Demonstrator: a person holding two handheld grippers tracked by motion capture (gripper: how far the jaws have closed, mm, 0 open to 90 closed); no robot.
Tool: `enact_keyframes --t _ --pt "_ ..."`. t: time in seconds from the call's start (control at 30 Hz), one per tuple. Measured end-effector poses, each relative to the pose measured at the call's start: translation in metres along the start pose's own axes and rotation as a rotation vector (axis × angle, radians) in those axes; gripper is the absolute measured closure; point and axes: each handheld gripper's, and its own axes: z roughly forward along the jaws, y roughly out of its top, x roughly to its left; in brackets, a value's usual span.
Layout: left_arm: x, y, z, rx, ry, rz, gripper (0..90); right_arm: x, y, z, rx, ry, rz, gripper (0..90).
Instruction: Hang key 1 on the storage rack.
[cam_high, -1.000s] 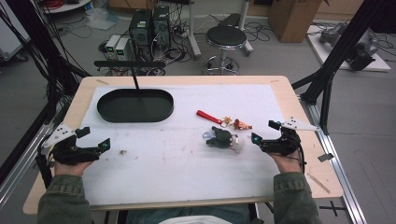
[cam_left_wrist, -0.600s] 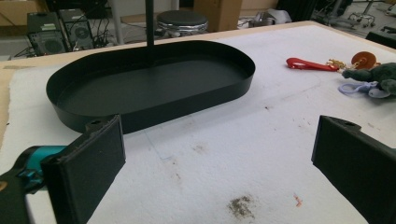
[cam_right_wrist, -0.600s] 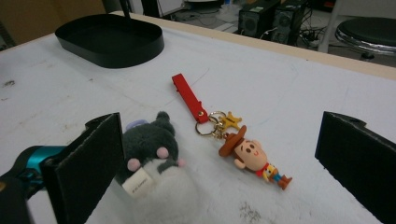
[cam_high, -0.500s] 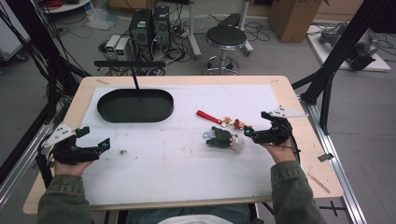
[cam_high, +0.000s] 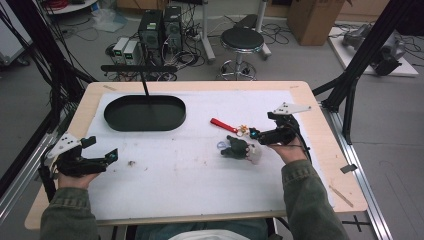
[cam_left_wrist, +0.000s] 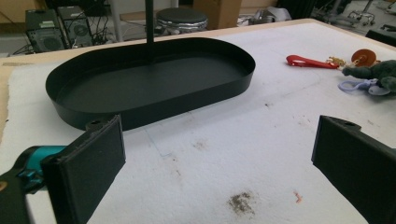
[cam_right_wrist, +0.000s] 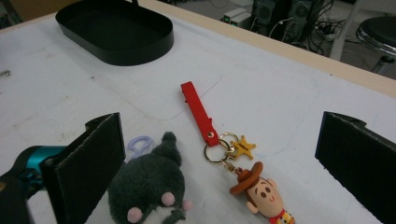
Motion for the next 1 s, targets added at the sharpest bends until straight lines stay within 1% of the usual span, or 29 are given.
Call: enact_keyframes --t 0.03,0.13,0.17,0.23,0.3,0.33,0.4,0.43,0.47,0.5,0.53,0.57,0.6,0.63,0.67,0.7,0.77,0.87,0.9,0.93,1.0 --pt "0.0 0.0 0.0 0.003 0.002 0.003 3.2 0.001 0.003 0.003 0.002 0.007 -0.009 0.4" --pt "0.0 0.0 0.0 -0.002 -0.002 -0.001 3.2 0.001 0.009 0.008 0.014 0.029 -0.006 0.4" --pt "0.0 0.0 0.0 -0.001 -0.004 -0.002 3.2 0.001 0.009 0.008 0.014 0.029 -0.006 0.4" --pt "0.0 0.0 0.001 0.001 -0.006 -0.004 3.2 0.001 0.013 0.013 0.015 0.053 0.012 0.4" --pt "0.001 0.0 0.001 0.001 -0.008 -0.004 3.2 0.002 0.017 0.018 0.015 0.066 0.021 0.4" --pt "0.001 0.0 0.001 0.002 -0.009 -0.002 3.2 0.001 0.019 0.022 0.015 0.067 0.01 0.4" --pt "0.001 0.0 0.001 0.003 -0.011 -0.002 3.2 0.0 0.026 0.031 0.032 0.074 0.017 0.4" --pt "0.001 0.0 0.001 0.003 -0.011 -0.003 3.2 0.0 0.026 0.031 0.032 0.074 0.017 0.4" --pt "0.001 0.0 0.001 0.003 -0.01 -0.002 3.2 0.0 0.028 0.034 0.041 0.078 0.023 0.4" --pt "0.001 0.0 0.001 0.001 -0.008 -0.004 3.2 -0.001 0.032 0.04 0.046 0.087 0.019 0.5" --pt "0.001 0.0 0.001 0.001 0.0 -0.004 3.2 -0.001 0.032 0.04 0.046 0.087 0.019 0.5" --pt "0.002 0.0 0.001 -0.002 0.005 -0.006 3.2 0.0 0.037 0.047 0.057 0.1 0.02 0.5" --pt "0.002 0.0 0.001 0.0 0.006 -0.005 3.2 0.0 0.037 0.047 0.057 0.1 0.02 0.5" --pt "0.002 -0.001 0.001 -0.002 0.006 -0.008 3.1 0.002 0.042 0.052 0.068 0.106 0.004 0.5" --pt "0.003 -0.001 0.001 -0.004 0.006 -0.009 3.2 0.003 0.044 0.055 0.066 0.107 -0.006 0.5" --pt "0.003 -0.001 0.001 -0.004 0.008 -0.009 3.2 0.003 0.044 0.055 0.066 0.107 -0.006 0.5" --pt "0.003 -0.001 0.001 0.005 0.014 -0.006 3.2 0.005 0.049 0.061 0.081 0.112 -0.013 0.5" --pt "0.003 -0.001 0.002 0.009 0.01 -0.009 3.2 0.006 0.055 0.07 0.095 0.118 -0.036 0.5" --pt "0.003 -0.001 0.002 0.008 0.011 -0.008 3.2 0.006 0.057 0.074 0.094 0.126 -0.029 0.5" --pt "0.003 -0.001 0.002 0.009 0.011 -0.006 3.2 0.006 0.058 0.077 0.106 0.126 -0.028 0.4" --pt "0.003 -0.001 0.002 0.011 0.008 -0.004 3.2 0.007 0.06 0.082 0.12 0.127 -0.039 0.5"
